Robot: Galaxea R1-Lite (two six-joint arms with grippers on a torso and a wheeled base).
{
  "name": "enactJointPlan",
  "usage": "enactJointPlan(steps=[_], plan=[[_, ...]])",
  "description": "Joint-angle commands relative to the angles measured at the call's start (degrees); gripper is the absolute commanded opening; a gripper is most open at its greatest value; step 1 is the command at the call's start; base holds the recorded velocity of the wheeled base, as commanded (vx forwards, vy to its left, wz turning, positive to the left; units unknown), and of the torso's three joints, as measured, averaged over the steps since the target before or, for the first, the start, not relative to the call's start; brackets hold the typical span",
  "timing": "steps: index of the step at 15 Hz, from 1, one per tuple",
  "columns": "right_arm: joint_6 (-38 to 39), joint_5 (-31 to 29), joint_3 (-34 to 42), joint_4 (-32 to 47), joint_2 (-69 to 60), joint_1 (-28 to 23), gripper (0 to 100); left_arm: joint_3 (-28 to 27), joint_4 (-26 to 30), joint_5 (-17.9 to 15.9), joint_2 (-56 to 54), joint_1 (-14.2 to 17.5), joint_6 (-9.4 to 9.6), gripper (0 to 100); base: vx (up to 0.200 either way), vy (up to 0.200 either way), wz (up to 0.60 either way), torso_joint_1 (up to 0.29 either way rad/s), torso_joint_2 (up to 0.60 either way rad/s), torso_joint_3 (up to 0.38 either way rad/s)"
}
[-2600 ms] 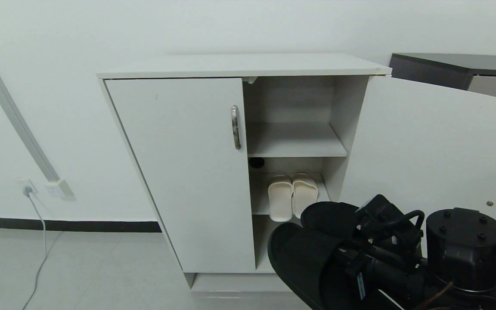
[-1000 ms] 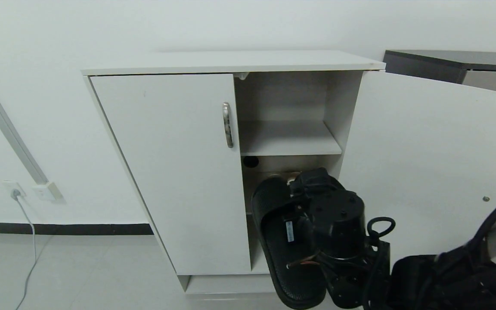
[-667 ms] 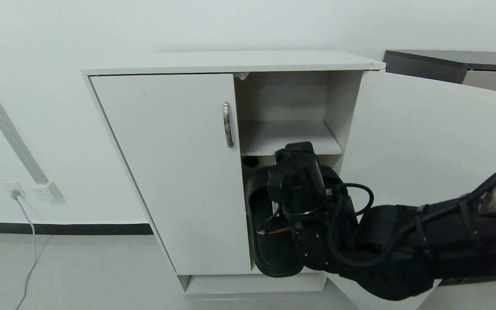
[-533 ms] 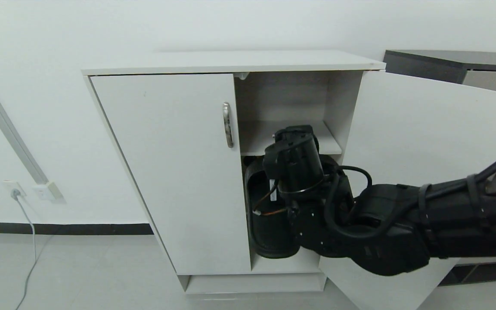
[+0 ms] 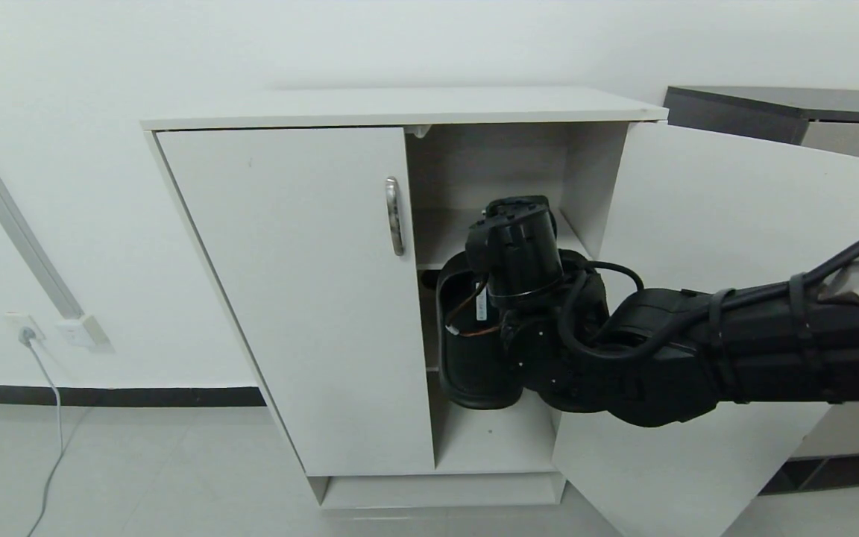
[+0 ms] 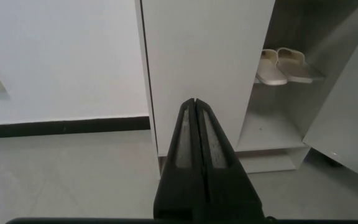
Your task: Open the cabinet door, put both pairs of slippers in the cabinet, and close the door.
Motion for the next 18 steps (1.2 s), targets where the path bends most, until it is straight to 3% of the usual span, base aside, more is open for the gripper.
enactJointPlan(steps=[1,5,18], plan=[[-0.01,-0.01,0.52,-0.02,-0.03,0.16,0,0.0,-0.01,0.01,0.05,0.01,-0.01,0,0.0,0.0,0.0,0.0,0.0,0.0],[-0.01,-0.01,0.52,-0.02,0.24,0.16,0,0.0,-0.01,0.01,0.05,0.01,-0.09,0,0.0,0.0,0.0,0.0,0.0,0.0],[-0.1,-0.09,0.96,-0.11,-0.11,0.16,0,0.0,-0.01,0.01,0.05,0.01,-0.09,0,0.2,0.0,0.0,0.003,0.0,0.004]])
